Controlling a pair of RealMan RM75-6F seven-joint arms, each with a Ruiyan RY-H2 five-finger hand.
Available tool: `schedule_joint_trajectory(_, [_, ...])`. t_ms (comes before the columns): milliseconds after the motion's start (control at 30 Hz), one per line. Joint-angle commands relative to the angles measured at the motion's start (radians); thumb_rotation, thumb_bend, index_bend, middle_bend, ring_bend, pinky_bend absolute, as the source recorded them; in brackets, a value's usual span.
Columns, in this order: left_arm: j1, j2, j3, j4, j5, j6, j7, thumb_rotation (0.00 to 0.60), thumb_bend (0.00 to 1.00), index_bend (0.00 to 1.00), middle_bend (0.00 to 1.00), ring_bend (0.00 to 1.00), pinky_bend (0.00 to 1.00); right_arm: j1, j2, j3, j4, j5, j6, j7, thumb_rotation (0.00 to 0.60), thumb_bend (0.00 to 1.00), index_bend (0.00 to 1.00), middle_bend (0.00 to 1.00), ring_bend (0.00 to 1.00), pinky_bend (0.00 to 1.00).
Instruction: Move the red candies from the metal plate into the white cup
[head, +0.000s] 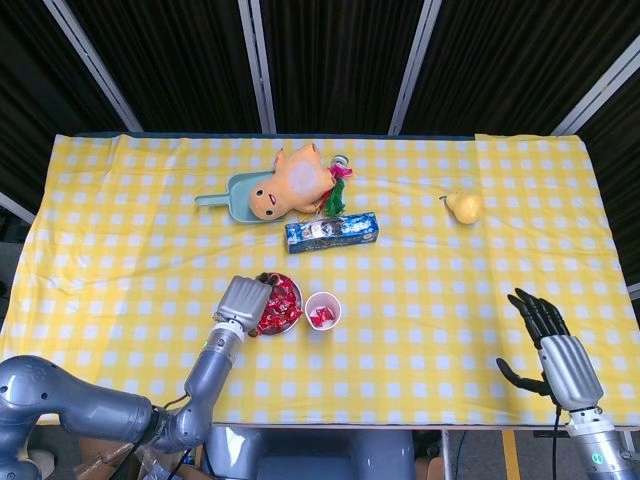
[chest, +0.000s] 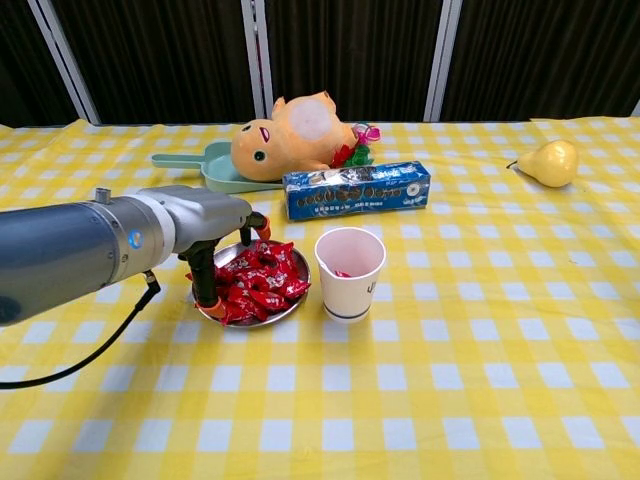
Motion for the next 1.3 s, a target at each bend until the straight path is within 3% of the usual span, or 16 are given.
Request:
schedule_joint_trajectory(33, [-0.008,-0.027,-0.010,0.035,-0.006,-0.014,0.007,0.600,0.13,0.16,0.17,0.85,0.89,0.001,0.001,0.000,-0.001,0.002,-0.004,0.002,0.600,0.36,0.00,0.00,0.00,0.00])
schedule_joint_trajectory(200, [-0.012,-0.045,-0.010,0.066,-0.005,-0.024,0.020,0.600,0.15,0.24,0.25,0.85,0.90,0.002,0.003,0.000,-0.004,0.004,-0.007,0.002,0.600,0.36,0.00,0.00,0.00,0.00])
schedule_joint_trajectory(600, [0.005,-0.068,0.003,0.096,0.033,-0.035,0.015,0.600,0.29,0.47,0.54,0.86,0.91,0.002,0.003,-0.001,-0.008,0.009,-0.011,-0.003,0.600,0.36,0.00,0.00,0.00,0.00])
schedule_joint_trajectory(1033, [0.030,-0.036,-0.009,0.069,0.080,-0.012,-0.004,0.600,0.36,0.54,0.63,0.86,0.91,0.001,0.005,-0.001,-0.012,0.010,-0.012,-0.003,0.600,0.36,0.00,0.00,0.00,0.00])
schedule_joint_trajectory(1300, [0.043,0.059,-0.053,-0.051,0.126,0.023,-0.021,0.600,0.36,0.54,0.63,0.86,0.91,0.002,0.005,0.000,-0.014,0.014,-0.016,-0.001,0.600,0.36,0.00,0.00,0.00,0.00])
